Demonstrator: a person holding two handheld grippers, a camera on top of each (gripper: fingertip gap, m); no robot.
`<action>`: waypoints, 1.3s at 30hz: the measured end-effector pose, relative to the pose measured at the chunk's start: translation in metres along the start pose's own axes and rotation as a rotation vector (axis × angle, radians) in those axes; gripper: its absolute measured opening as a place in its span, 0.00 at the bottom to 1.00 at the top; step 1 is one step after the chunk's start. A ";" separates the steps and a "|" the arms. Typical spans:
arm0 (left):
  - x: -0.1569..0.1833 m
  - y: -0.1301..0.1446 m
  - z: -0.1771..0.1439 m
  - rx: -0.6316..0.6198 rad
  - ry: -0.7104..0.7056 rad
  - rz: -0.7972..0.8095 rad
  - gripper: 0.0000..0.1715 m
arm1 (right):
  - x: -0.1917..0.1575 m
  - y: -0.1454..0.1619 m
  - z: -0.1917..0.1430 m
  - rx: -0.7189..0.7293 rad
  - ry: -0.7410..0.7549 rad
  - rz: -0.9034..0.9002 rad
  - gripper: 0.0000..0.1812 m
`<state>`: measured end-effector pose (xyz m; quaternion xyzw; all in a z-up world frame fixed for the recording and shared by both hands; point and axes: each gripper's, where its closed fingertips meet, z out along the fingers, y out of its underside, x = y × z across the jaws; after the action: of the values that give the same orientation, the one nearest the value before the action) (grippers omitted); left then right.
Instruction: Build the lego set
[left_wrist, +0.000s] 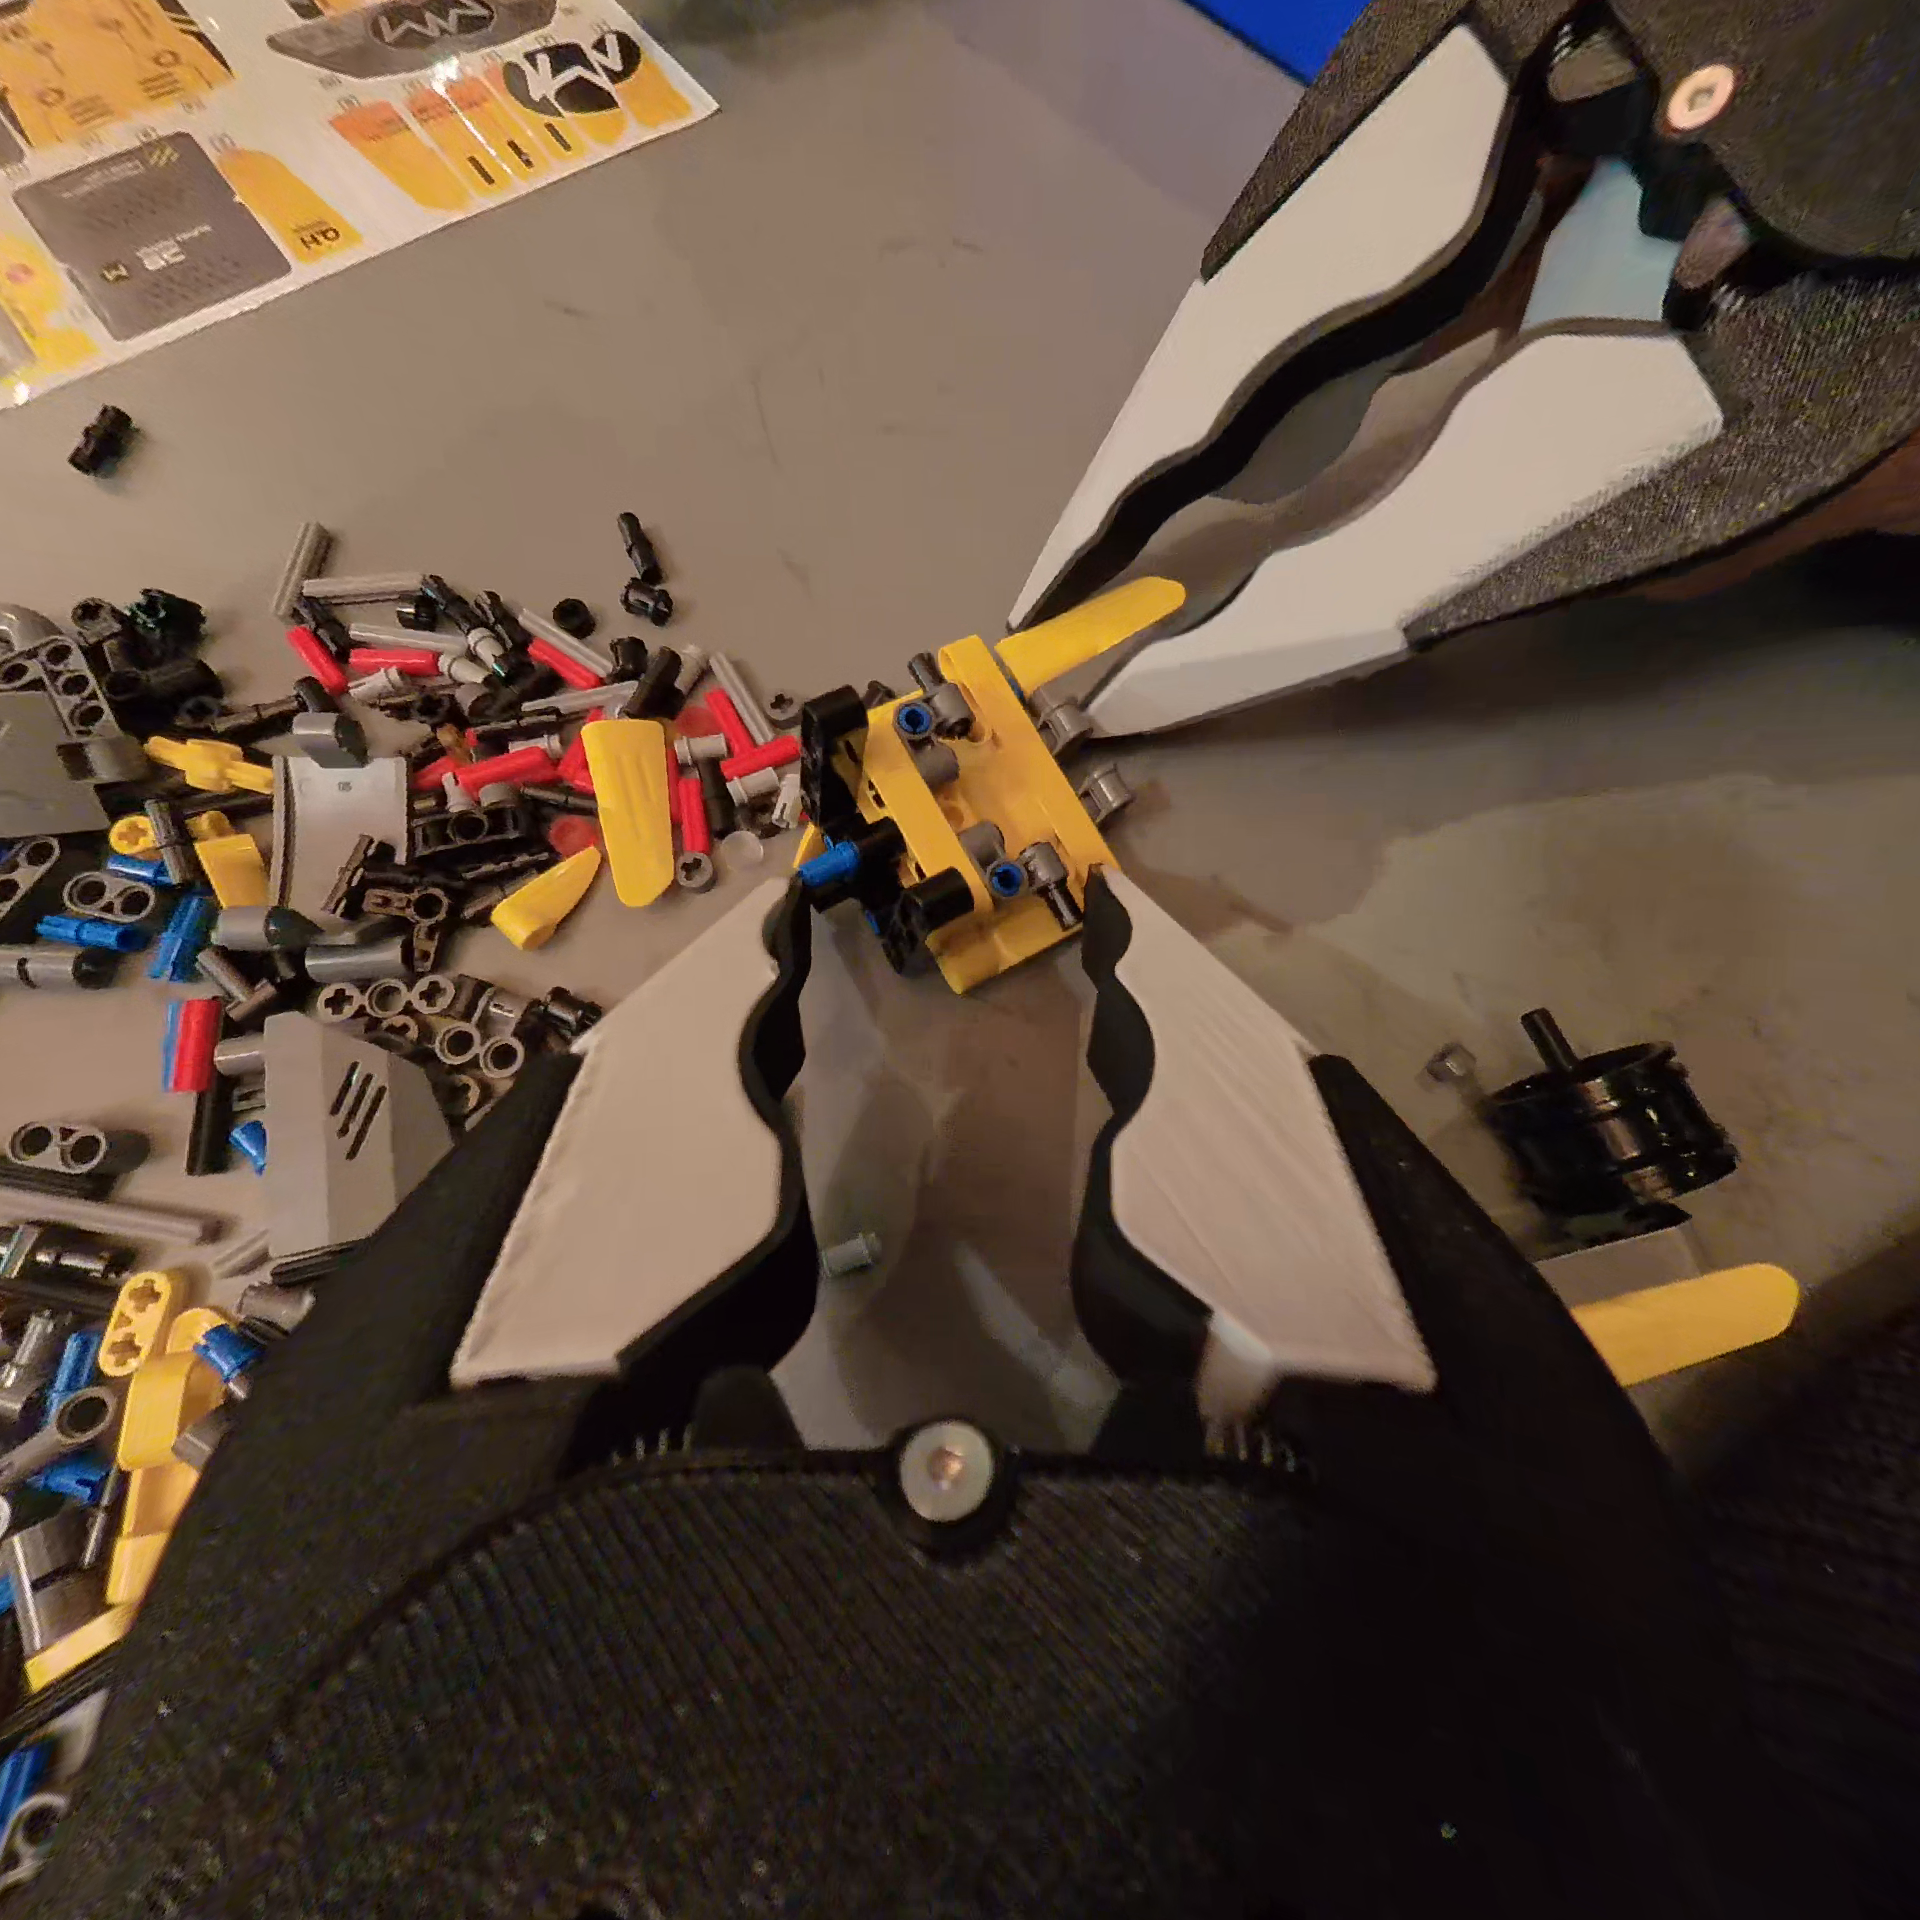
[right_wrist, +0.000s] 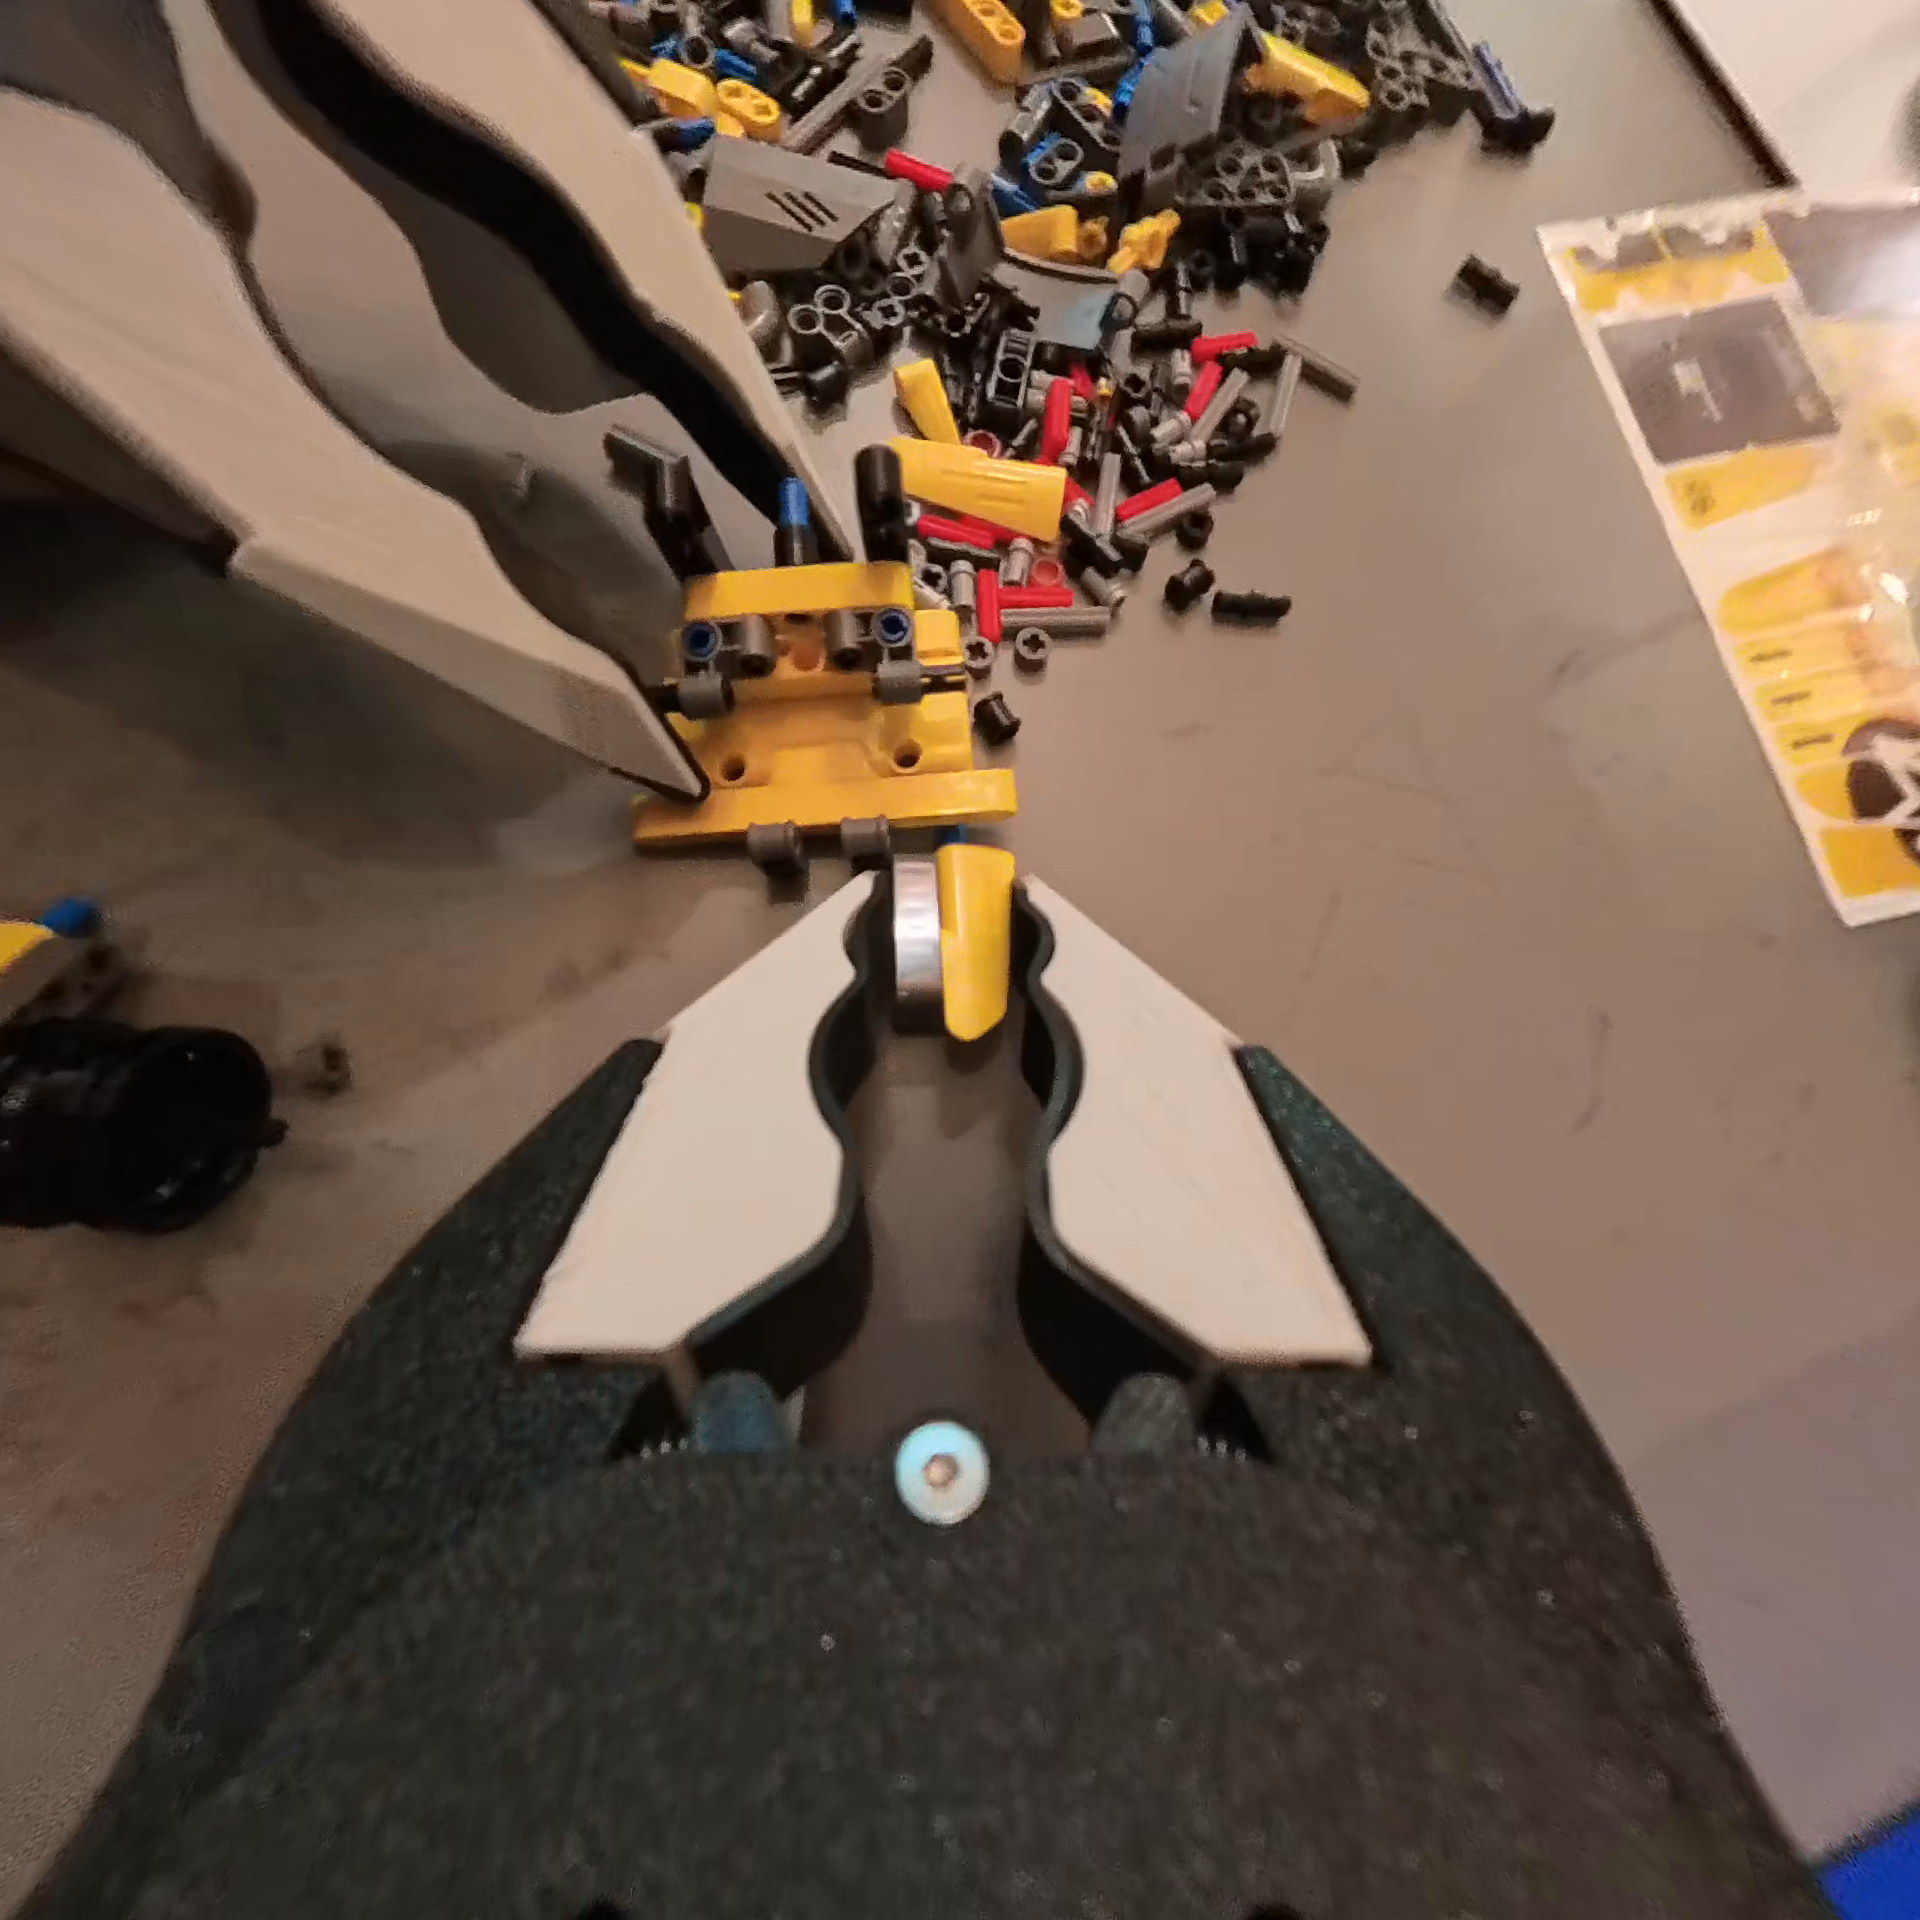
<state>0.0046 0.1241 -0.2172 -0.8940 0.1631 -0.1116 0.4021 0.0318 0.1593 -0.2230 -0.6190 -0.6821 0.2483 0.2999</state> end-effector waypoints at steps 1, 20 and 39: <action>0.000 0.000 0.000 -0.003 0.007 -0.007 0.29 | 0.000 0.000 0.000 0.010 -0.005 -0.023 0.12; 0.007 0.003 0.000 -0.019 0.138 -0.074 0.29 | -0.003 0.001 -0.018 0.073 -0.155 -0.016 0.12; 0.007 -0.004 0.004 -0.007 0.190 -0.148 0.34 | -0.008 0.007 -0.008 0.021 -0.121 -0.052 0.12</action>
<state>0.0131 0.1266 -0.2157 -0.8905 0.1343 -0.2246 0.3722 0.0425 0.1518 -0.2233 -0.5818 -0.7121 0.2845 0.2711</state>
